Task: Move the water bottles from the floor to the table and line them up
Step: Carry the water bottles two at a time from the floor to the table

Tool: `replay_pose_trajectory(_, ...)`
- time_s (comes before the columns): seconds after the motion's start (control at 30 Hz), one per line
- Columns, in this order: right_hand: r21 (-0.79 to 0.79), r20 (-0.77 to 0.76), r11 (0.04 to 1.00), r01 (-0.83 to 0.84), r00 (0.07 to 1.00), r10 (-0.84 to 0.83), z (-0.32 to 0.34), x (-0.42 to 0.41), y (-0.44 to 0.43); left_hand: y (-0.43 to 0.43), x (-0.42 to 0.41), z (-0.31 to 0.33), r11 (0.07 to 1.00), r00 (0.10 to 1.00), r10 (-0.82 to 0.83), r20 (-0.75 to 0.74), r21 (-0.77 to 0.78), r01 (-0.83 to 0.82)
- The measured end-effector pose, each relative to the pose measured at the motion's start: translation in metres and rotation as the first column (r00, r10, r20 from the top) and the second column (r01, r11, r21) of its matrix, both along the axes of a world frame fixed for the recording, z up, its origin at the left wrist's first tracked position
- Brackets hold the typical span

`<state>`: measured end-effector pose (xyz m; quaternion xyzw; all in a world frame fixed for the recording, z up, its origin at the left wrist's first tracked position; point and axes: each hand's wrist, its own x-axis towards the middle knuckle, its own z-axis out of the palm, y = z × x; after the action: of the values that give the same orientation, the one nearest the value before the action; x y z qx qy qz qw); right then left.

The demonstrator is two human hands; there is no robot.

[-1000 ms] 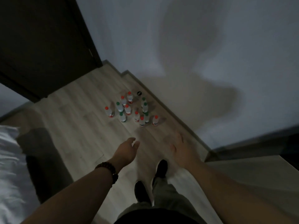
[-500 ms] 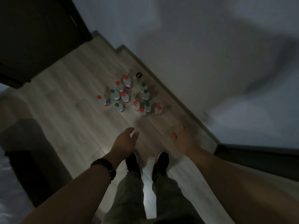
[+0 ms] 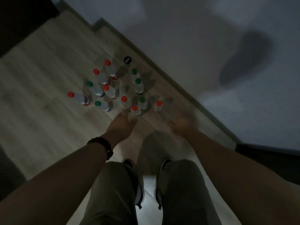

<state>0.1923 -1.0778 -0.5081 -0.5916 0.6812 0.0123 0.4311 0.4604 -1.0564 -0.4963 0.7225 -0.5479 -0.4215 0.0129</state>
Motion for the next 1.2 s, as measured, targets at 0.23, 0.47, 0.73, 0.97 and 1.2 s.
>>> replay_pose_trajectory(0.23,-0.123,0.144,0.989,-0.084,0.984,0.101,-0.12,0.01,-0.053,-0.057,0.027,-0.123,0.994,0.995,-0.09,0.042,-0.062,0.093)
replay_pose_trajectory(0.47,-0.108,0.262,0.994,-0.008,0.964,0.036,-0.208,0.016,-0.09,-0.071,0.042,-0.214,0.969,0.977,-0.211,-0.033,-0.136,0.205)
replay_pose_trajectory(0.73,-0.093,0.383,0.993,0.074,0.923,-0.033,-0.258,0.017,-0.098,-0.072,0.037,-0.267,0.955,0.986,-0.137,-0.09,-0.277,0.108)
replay_pose_trajectory(0.97,-0.162,0.336,0.985,0.054,0.942,0.004,-0.251,0.02,-0.097,-0.064,0.035,-0.269,0.965,0.989,-0.059,-0.135,-0.26,0.022)
replay_pose_trajectory(1.2,-0.193,0.361,0.967,0.166,0.928,-0.087,-0.206,0.013,-0.084,-0.052,0.034,-0.215,0.972,0.974,0.011,-0.225,-0.225,-0.063)
